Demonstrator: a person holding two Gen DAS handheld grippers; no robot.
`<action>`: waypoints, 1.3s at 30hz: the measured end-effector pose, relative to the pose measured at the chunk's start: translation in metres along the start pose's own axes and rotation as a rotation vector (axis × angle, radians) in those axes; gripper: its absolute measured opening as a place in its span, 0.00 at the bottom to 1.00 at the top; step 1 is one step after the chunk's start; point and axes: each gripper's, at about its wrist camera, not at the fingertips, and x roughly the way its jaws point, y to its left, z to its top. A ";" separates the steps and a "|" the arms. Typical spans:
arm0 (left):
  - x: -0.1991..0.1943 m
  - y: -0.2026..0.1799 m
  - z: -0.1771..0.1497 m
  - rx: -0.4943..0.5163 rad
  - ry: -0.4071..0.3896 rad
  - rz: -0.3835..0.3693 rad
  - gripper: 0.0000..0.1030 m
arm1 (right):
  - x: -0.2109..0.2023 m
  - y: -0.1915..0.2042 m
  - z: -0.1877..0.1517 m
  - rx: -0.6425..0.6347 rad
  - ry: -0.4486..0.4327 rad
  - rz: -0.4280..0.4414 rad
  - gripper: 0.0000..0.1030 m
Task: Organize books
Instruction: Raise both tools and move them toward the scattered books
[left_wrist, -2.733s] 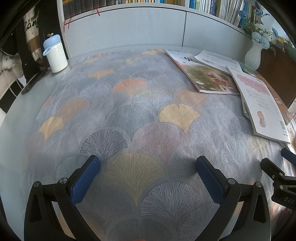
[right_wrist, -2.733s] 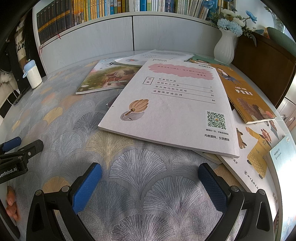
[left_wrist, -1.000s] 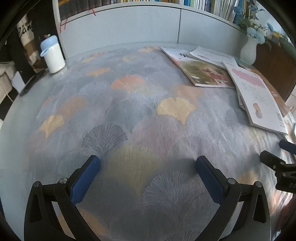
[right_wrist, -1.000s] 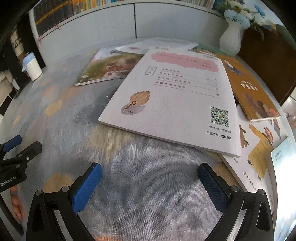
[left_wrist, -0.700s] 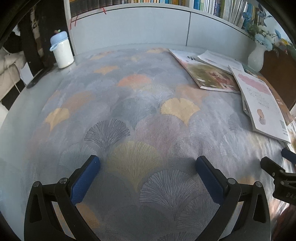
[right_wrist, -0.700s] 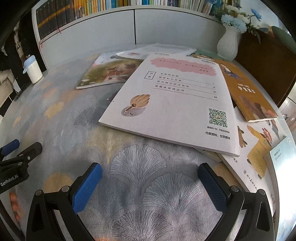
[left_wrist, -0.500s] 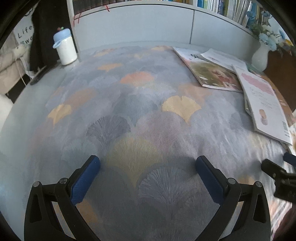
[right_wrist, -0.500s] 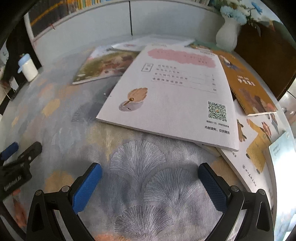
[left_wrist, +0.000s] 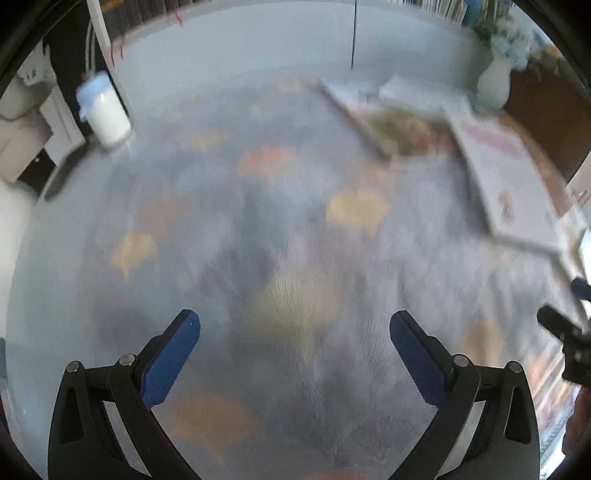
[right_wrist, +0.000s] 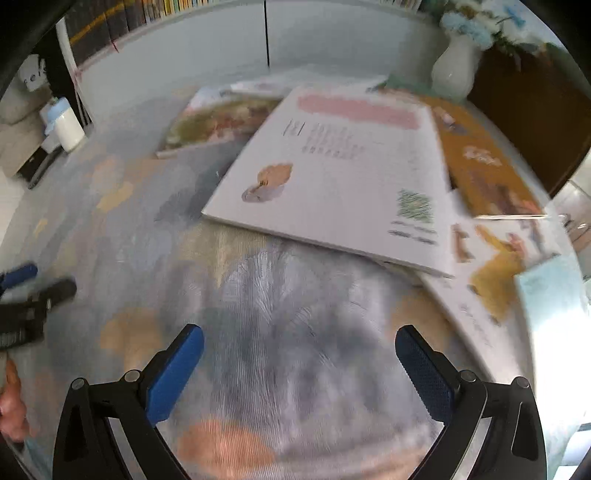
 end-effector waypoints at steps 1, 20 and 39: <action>-0.010 0.002 0.009 -0.004 -0.032 -0.028 0.99 | -0.010 -0.002 0.000 -0.003 -0.030 -0.011 1.00; -0.074 -0.057 0.092 0.116 -0.156 -0.239 1.00 | -0.082 -0.097 0.065 0.159 -0.269 0.076 1.00; -0.047 -0.059 0.102 0.230 -0.099 -0.440 0.99 | -0.151 -0.078 0.081 0.279 -0.342 0.072 1.00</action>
